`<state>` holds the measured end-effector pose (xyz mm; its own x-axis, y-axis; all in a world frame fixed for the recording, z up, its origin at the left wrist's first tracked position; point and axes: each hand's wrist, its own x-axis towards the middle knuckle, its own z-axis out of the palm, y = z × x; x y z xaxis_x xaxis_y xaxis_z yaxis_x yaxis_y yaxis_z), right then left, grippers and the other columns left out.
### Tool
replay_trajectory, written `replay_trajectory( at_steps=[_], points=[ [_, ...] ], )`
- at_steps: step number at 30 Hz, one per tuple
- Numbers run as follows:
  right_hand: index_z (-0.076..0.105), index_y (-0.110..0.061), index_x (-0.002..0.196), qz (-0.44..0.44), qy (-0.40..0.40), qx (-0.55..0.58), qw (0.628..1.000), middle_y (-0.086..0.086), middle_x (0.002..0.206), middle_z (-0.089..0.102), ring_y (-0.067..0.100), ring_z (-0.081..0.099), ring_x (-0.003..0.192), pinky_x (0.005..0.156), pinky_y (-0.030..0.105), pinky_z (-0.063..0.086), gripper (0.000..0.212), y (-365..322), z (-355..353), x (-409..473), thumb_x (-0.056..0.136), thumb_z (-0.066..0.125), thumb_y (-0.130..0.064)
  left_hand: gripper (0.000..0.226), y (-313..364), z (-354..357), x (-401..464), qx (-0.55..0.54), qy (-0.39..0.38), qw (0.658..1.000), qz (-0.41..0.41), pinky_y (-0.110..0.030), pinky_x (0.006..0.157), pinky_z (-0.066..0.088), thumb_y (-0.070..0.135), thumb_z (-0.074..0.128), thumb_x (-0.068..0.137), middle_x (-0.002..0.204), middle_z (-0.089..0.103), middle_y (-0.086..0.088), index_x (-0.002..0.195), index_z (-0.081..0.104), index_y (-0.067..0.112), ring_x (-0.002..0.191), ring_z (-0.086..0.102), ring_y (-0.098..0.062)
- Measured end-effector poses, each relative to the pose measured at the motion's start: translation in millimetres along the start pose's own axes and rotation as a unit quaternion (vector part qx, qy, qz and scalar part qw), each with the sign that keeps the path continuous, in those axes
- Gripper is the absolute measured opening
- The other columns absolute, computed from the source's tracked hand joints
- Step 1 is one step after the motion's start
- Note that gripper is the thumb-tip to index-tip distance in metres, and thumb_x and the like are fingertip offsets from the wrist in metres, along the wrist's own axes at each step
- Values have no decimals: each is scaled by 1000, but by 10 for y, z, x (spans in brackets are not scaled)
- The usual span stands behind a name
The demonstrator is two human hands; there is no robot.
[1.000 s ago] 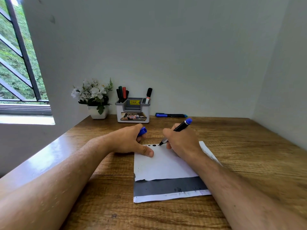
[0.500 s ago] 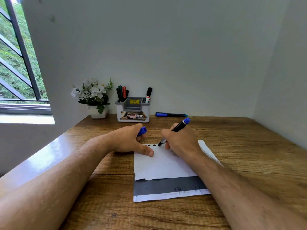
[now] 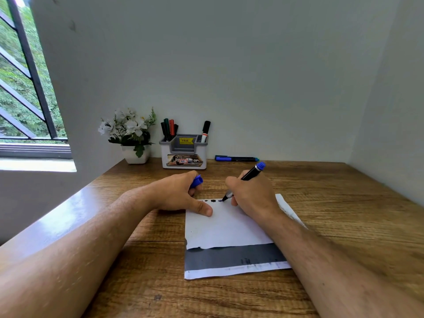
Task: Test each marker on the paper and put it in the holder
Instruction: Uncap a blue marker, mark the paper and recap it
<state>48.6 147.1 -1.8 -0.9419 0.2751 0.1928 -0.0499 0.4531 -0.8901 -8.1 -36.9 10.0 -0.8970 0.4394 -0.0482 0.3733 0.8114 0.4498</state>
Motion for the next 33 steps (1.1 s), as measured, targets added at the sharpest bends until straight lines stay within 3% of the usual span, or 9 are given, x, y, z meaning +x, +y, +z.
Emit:
replay_trajectory(
  at_steps=[10,21,26,33],
  points=[
    [68,-10,78,-2,-16,-5,1000,3,69,72,5,54,53,53,22,39,20,-26,-11,-17,87,63,-27,67,3,-2,2,2,-1,1000,-2,-27,67,41,68,81,53,91,58,6,96,47,30,78,53,-10],
    [69,-9,87,8,-2,5,1000,10,82,74,7,55,57,52,22,40,19,-1,-3,8,87,63,-27,64,1,-4,-2,2,-3,1000,-1,-27,66,40,66,82,57,92,59,5,96,47,29,78,53,-10],
    [68,-7,85,5,1,2,1000,11,81,73,6,55,53,49,20,38,20,-1,-14,3,86,63,-26,77,-2,-6,-1,3,-5,1000,0,-27,66,41,76,76,43,88,59,8,96,48,29,75,53,-9],
    [69,-6,86,5,0,5,1000,14,83,73,12,58,61,55,25,43,21,-1,6,7,86,63,-26,69,-16,3,20,4,-3,1000,-4,-27,65,40,70,81,52,89,59,7,96,47,29,75,53,-8]
  ],
)
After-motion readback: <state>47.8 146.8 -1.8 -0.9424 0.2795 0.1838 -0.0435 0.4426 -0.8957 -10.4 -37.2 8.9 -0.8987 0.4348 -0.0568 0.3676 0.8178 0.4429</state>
